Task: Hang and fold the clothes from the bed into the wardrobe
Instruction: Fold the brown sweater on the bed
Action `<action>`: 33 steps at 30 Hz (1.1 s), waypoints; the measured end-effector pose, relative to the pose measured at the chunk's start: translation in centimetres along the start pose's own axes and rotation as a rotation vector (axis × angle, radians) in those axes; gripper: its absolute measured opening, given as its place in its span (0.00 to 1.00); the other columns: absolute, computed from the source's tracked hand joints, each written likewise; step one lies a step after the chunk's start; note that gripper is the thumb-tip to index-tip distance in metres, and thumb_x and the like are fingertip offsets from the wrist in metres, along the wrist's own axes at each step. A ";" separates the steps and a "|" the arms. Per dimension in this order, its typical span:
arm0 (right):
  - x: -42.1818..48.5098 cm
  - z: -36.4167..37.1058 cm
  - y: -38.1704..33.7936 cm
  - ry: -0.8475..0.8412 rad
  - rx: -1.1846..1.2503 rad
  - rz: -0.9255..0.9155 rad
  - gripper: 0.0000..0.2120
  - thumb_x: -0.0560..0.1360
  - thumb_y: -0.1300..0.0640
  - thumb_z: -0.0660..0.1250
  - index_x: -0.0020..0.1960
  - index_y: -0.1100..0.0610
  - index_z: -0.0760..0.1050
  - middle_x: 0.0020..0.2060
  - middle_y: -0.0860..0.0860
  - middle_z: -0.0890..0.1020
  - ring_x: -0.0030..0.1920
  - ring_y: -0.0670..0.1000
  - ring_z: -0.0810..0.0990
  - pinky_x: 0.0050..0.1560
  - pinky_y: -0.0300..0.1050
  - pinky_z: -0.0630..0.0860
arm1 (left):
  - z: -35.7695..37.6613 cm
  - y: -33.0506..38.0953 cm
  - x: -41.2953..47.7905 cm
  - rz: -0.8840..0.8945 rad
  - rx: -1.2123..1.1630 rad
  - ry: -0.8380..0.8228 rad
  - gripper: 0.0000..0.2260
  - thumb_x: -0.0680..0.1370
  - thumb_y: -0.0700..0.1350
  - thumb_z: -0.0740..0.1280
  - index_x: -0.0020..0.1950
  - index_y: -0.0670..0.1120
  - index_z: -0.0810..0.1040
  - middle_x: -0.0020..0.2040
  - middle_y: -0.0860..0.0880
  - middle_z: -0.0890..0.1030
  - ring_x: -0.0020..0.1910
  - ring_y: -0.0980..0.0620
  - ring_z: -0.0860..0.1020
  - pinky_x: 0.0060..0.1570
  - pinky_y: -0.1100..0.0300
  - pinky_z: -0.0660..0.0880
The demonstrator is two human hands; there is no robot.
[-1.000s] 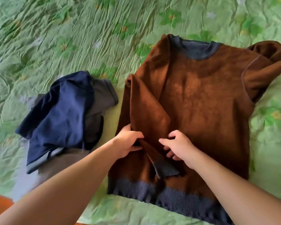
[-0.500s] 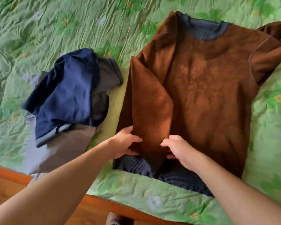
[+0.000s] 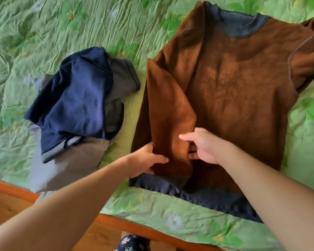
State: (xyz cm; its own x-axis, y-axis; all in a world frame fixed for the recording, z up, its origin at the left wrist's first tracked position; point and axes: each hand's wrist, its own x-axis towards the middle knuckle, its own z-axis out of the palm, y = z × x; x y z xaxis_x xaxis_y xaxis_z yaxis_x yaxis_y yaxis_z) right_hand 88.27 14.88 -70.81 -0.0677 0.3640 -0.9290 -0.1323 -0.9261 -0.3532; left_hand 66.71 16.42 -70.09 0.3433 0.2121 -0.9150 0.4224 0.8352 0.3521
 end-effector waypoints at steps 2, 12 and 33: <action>-0.1 0.3 1.9 0.006 -0.088 0.065 0.11 0.81 0.55 0.67 0.62 0.54 0.74 0.54 0.55 0.85 0.54 0.59 0.84 0.55 0.65 0.81 | 0.1 -1.6 -0.1 -0.069 0.062 0.006 0.25 0.78 0.38 0.72 0.71 0.54 0.69 0.64 0.49 0.80 0.60 0.45 0.81 0.52 0.40 0.82; 0.2 -0.5 2.9 0.058 -0.114 0.009 0.21 0.82 0.47 0.64 0.74 0.47 0.69 0.66 0.49 0.78 0.63 0.58 0.79 0.62 0.64 0.77 | -0.5 -1.2 1.2 0.129 0.450 0.162 0.12 0.80 0.51 0.68 0.62 0.55 0.72 0.49 0.54 0.82 0.41 0.56 0.84 0.37 0.54 0.83; 10.8 -4.4 -25.8 0.406 0.135 -0.426 0.15 0.74 0.56 0.72 0.60 0.52 0.80 0.56 0.56 0.84 0.54 0.59 0.83 0.59 0.60 0.80 | -6.2 22.0 9.2 0.210 -0.449 0.190 0.13 0.81 0.51 0.67 0.56 0.42 0.84 0.50 0.41 0.86 0.44 0.45 0.86 0.45 0.48 0.83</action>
State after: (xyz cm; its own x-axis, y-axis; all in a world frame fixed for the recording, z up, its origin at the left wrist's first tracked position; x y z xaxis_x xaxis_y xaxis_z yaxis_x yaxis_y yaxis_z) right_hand 95.32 42.25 -72.26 0.3983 0.6085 -0.6864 -0.1908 -0.6769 -0.7109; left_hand 73.94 39.88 -71.95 0.2062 0.4518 -0.8680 -0.0538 0.8909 0.4509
